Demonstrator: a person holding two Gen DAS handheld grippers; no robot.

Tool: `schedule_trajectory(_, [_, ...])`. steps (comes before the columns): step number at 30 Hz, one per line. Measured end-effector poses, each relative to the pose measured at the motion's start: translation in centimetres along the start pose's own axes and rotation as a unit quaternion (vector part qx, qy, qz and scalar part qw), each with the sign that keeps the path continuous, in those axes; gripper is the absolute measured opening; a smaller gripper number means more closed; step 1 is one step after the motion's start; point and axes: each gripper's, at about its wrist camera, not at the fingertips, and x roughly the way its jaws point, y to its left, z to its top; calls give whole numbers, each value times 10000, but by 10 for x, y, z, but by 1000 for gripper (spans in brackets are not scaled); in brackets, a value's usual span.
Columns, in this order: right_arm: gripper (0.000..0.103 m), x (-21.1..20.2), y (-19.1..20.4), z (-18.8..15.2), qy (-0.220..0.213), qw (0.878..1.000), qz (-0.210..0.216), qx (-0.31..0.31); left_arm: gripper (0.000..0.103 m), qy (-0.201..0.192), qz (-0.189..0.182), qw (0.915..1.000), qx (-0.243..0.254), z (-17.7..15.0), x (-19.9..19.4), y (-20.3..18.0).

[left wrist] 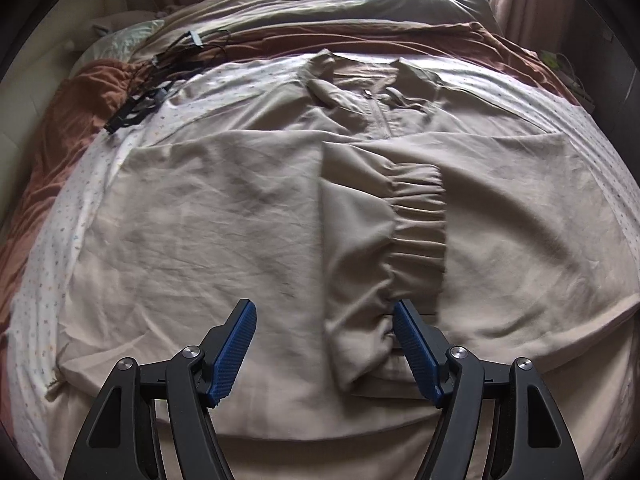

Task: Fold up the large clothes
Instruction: 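Lay the held sleeve across the jacket front with the right gripper, then grasp the jacket side edge with the right gripper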

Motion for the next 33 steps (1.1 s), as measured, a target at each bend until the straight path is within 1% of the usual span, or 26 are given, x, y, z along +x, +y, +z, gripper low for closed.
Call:
schedule_trajectory(2, [12,0,0,0,-1,10000,-5,7,73,7,264,9993,-248,2,-4,25])
schedule_trajectory(4, [12,1,0,-1,7,10000,-41,-7,73,38,370,9979,-539,3,-7,52])
schedule_trajectory(7, [13,1,1,-3,69,9999,-140,-16,73,19,298,9957,-873,4,-16,83])
schedule_trajectory(9, [13,4,5,-4,99,9998,-154,10,73,-50,278,9945,-1010,5,-24,92])
schedule_trajectory(10, [13,4,6,-5,96,9998,-160,22,73,-100,212,9940,-1070,5,-29,94])
schedule_trajectory(13, [13,7,6,-5,125,9998,-157,64,73,-213,-102,9943,-1043,10,-36,79])
schedule_trajectory(15, [14,6,4,-5,148,9997,-133,129,73,-222,-342,9957,-829,13,-35,56])
schedule_trajectory(16, [17,6,1,-5,150,9996,-130,176,73,-221,-445,9963,-696,15,-33,41])
schedule_trajectory(18, [19,6,-1,-5,148,9996,-151,209,74,-158,-633,9970,-416,17,-25,14])
schedule_trajectory(21, [19,8,0,-3,160,9995,-168,196,74,9,-714,9974,-106,19,-10,-19])
schedule_trajectory(24, [19,8,2,-3,143,9996,-195,161,74,142,-577,9982,57,22,6,-38])
schedule_trajectory(25, [19,8,2,-3,138,9996,-211,146,74,202,-478,9986,135,23,12,-43])
schedule_trajectory(27, [19,10,3,-2,134,9996,-234,125,74,326,-155,9987,354,23,25,-50])
schedule_trajectory(28, [19,10,4,-1,137,9995,-239,125,74,355,-56,9984,437,22,30,-51])
schedule_trajectory(29, [19,10,5,-1,137,9995,-241,131,74,350,-32,9982,479,21,32,-50])
schedule_trajectory(30, [19,11,5,-1,136,9995,-242,135,76,315,8,9983,494,20,31,-46])
schedule_trajectory(33, [19,11,5,0,133,9995,-243,142,76,226,219,9985,450,21,25,-30])
